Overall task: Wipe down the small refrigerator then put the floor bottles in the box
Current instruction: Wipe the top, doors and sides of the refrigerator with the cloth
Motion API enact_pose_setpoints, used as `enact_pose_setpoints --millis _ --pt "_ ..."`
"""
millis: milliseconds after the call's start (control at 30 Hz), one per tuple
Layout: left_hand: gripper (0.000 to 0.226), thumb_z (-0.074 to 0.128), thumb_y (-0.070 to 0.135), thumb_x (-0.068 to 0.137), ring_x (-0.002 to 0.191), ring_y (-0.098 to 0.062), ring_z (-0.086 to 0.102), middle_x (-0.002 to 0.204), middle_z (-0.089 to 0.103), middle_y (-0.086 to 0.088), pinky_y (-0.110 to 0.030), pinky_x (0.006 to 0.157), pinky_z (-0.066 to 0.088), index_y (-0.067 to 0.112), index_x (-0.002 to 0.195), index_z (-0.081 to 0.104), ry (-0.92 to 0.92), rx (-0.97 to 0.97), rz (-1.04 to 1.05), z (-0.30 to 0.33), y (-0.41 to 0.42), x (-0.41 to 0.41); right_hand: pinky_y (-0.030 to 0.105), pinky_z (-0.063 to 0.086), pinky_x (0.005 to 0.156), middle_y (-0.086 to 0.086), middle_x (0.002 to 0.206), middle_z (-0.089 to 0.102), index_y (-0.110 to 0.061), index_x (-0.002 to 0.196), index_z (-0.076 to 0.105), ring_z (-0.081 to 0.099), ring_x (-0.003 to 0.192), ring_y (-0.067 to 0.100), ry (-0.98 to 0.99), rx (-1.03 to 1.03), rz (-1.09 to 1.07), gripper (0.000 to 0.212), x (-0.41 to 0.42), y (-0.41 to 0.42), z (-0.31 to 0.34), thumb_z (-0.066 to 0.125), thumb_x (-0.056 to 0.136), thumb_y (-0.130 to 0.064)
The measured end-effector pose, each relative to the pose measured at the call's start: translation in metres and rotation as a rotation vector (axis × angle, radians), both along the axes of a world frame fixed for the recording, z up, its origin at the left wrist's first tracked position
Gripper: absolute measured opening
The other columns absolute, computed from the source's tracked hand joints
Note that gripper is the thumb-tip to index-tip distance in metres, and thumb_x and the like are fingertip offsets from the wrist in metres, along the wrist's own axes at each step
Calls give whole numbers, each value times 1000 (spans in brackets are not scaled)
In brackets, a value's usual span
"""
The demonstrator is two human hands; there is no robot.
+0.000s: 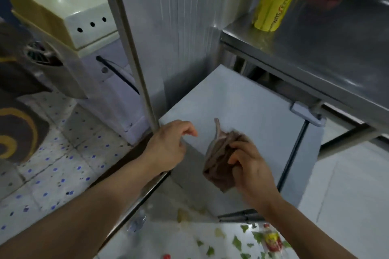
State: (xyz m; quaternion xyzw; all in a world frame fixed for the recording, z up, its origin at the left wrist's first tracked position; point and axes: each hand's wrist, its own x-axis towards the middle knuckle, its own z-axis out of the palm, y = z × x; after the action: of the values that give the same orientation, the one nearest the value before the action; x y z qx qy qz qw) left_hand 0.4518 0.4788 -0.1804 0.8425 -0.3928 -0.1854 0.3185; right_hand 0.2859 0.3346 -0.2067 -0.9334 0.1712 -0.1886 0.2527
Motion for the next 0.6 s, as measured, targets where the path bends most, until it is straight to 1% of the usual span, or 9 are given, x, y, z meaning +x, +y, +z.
enact_pose_setpoints --millis 67,133,167,200,233,333,400,500,600 --pt "35 53 -5 81 105 -8 48 110 53 10 -23 84 42 22 103 59 -80 -28 -19 -10 1 18 36 42 100 14 127 51 -2 101 63 45 122 31 -1 -56 -175 34 9 12 -5 52 78 -24" --pt "33 55 -4 80 107 -11 46 114 54 6 -25 84 40 20 103 59 -142 -57 -37 -20 5 32 45 29 112 18 147 33 -6 135 46 27 137 34 220 -164 -249 68 17 26 -16 60 81 -46" --pt "34 56 -5 79 108 -12 45 114 55 4 -24 84 39 18 103 59 -164 -78 -47 -25 9 38 50 24 115 20 153 23 -7 144 34 17 143 36 342 -223 -259 81 21 32 -22 60 82 -52" --pt "35 56 -7 77 108 -14 46 114 55 2 -25 83 39 16 103 60 -182 -96 -54 -29 12 45 54 22 115 21 155 18 -7 147 29 11 145 37 415 -277 -268 86 23 38 -27 59 82 -53" --pt "37 57 -9 75 108 -18 47 114 56 -1 -28 83 40 14 103 60 -200 -106 -56 -33 16 52 56 25 113 22 155 19 -6 147 29 12 144 39 449 -312 -291 87 25 42 -31 61 81 -53" --pt "47 54 -13 69 112 -25 48 121 56 -6 -31 89 40 10 110 60 -220 -84 -41 -46 23 73 59 31 108 26 148 32 -1 140 42 25 138 45 417 -364 -385 85 30 51 -39 73 74 -44" --pt "54 50 -15 69 116 -23 48 126 54 -5 -27 96 36 10 117 58 -184 -76 -44 -53 27 81 58 32 108 27 146 35 3 137 44 29 137 45 400 -398 -394 84 44 60 -42 79 71 -36" --pt "57 48 -16 71 117 -19 49 129 54 -4 -16 95 30 11 121 57 -139 -115 -35 -60 33 84 57 37 105 27 143 40 3 135 47 34 134 45 365 -446 -381 76 85 76 -45 78 73 -27" --pt "55 48 -15 73 117 -19 51 129 55 -3 -18 97 32 11 120 59 -140 -150 -27 -63 35 88 54 33 108 24 145 40 -2 137 45 33 135 42 328 -470 -366 70 118 82 -46 73 78 -27"
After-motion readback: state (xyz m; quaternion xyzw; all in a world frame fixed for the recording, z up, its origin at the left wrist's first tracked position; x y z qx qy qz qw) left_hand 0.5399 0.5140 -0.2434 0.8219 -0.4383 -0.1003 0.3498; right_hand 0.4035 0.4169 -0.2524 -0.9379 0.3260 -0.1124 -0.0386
